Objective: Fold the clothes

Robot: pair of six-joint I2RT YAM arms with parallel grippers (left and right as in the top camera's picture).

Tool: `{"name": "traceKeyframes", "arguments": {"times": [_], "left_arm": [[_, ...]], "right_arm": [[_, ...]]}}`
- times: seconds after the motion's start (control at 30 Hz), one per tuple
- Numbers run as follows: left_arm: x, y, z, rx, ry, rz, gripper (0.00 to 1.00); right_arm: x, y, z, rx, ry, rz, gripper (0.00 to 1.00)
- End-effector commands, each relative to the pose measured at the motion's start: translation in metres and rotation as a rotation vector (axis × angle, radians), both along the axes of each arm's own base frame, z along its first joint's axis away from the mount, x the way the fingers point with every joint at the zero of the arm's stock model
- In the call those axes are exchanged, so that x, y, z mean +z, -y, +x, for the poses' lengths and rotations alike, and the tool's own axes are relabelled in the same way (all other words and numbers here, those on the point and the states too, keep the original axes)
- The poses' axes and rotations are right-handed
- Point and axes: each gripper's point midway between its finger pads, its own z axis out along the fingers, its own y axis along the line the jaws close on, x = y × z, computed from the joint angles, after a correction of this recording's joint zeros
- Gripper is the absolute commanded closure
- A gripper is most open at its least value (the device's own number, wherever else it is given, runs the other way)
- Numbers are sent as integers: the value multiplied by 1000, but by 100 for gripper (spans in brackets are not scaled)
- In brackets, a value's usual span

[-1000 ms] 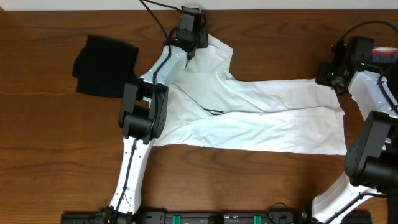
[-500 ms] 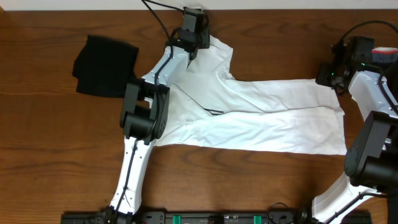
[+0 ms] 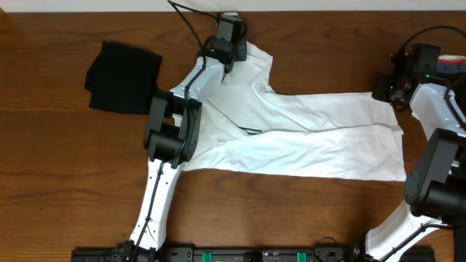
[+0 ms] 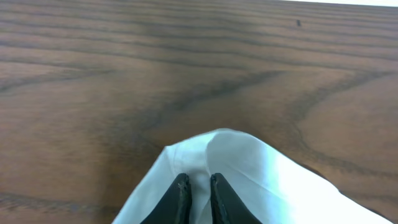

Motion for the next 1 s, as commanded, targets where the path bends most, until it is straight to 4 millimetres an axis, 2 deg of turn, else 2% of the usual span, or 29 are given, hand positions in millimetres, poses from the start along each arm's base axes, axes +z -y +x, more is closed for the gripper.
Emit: {"name": "traceKeyframes", "arguments": {"times": [0.0,0.07,0.17,0.27,0.43,0.63,0.8,0.87,0.97], "left_arm": [[-1,-8,5,37,11,29,86],[0,-8,5,37,13,28,86],[1,-8,5,37,16,27,87],[2,-8,5,37,16,27,87],[2,-8,5,37,15,28,86],[1,-9,3,37,7,30,87],[0,-9,3,37,7,31,87],[0,-9,3,36,7,31,87],[4,-9,4,37,12,29,87]], "right_arm": [[-10,8,-2,-11,-20,-11,79],[-11,9,-3,-14,-22,-10,76],[-15,13,-4,-19,-31,-10,59],[-21,16,-5,10,-40,-20,50],[-31,17,-4,70,-46,-28,48],[-49,16,8,99,-22,-26,48],[-63,13,11,110,-21,-1,54],[-65,11,11,114,-23,7,62],[-64,11,12,116,-18,8,85]]}}
